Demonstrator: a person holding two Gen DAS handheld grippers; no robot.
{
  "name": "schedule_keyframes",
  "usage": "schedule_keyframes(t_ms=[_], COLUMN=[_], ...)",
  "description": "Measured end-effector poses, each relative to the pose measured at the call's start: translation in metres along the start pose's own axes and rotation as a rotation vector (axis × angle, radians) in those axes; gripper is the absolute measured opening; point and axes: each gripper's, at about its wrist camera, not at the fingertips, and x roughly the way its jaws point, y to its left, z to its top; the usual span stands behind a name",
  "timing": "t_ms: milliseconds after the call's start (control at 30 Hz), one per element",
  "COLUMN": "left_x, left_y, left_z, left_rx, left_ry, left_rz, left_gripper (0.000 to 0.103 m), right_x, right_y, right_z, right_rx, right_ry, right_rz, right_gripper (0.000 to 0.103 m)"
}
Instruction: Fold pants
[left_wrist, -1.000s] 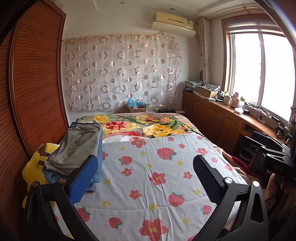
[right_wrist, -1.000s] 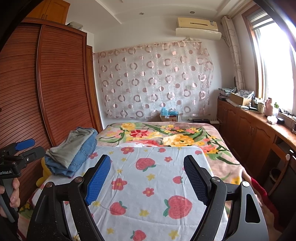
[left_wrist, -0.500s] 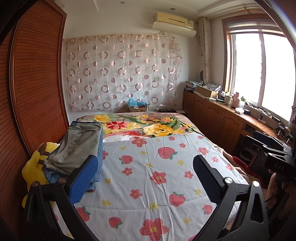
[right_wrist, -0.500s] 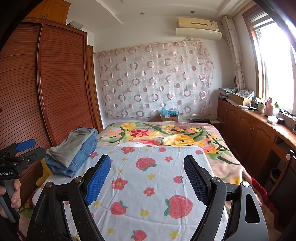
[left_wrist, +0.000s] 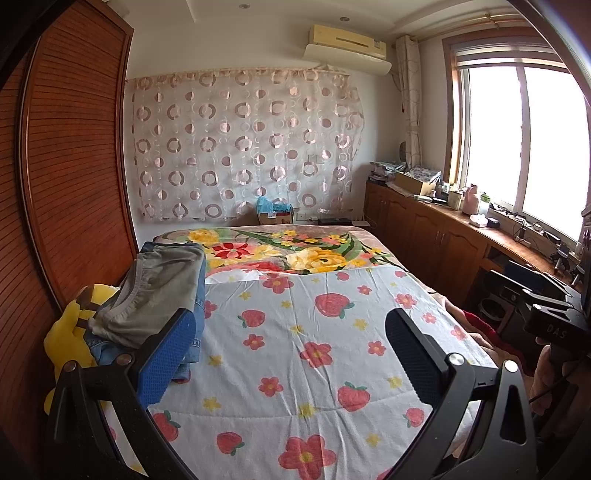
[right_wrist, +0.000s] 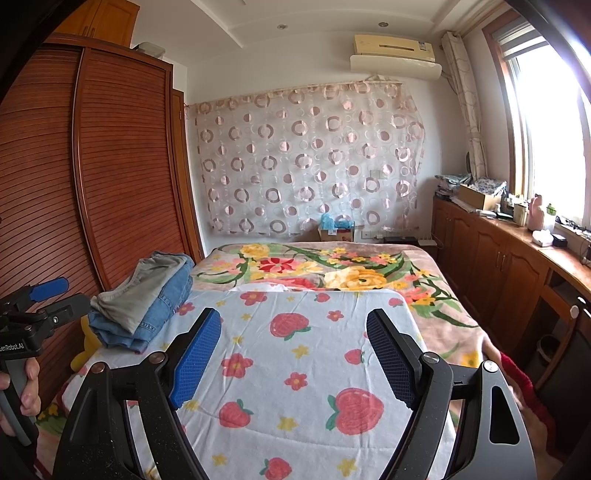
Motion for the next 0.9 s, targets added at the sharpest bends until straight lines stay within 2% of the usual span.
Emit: schedule_keyframes(t_ms=[900], left_x=[0.0001], left_y=[0.0011], left_z=[-0.0016], left_rx=[-0.003], left_ry=[-0.002], left_rz=[-0.001], left_gripper=[0.103], right_x=[-0.0005], right_y=[0.0024], right_z=[-0.0013], right_rx=[-0.002], right_ry=[0.001], right_rz=[0.001], right_gripper=[0.083])
